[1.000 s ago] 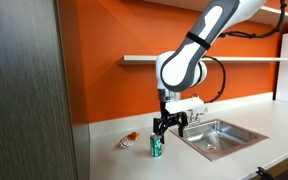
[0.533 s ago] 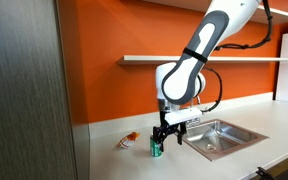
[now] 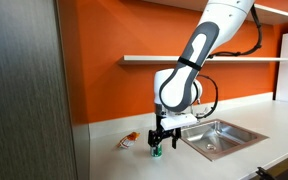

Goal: Put the green can on the bottom shelf.

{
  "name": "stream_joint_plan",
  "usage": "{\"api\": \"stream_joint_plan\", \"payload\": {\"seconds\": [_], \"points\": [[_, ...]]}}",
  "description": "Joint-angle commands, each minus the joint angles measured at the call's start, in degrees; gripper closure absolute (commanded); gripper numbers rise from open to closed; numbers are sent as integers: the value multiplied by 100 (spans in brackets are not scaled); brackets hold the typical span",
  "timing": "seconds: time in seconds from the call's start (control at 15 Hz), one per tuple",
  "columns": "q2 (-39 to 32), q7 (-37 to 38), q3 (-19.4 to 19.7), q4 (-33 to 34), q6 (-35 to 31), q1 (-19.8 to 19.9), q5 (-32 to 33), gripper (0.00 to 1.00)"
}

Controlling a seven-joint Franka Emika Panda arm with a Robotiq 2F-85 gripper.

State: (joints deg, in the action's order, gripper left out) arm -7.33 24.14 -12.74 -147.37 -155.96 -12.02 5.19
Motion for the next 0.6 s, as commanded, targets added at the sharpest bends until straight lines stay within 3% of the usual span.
{"api": "stream_joint_plan", "payload": {"seconds": [0.0, 0.53], "points": [[-171, 273, 198, 81, -399, -217, 107, 0], [-301, 1184, 795, 121, -1133, -565, 1043, 0]]}}
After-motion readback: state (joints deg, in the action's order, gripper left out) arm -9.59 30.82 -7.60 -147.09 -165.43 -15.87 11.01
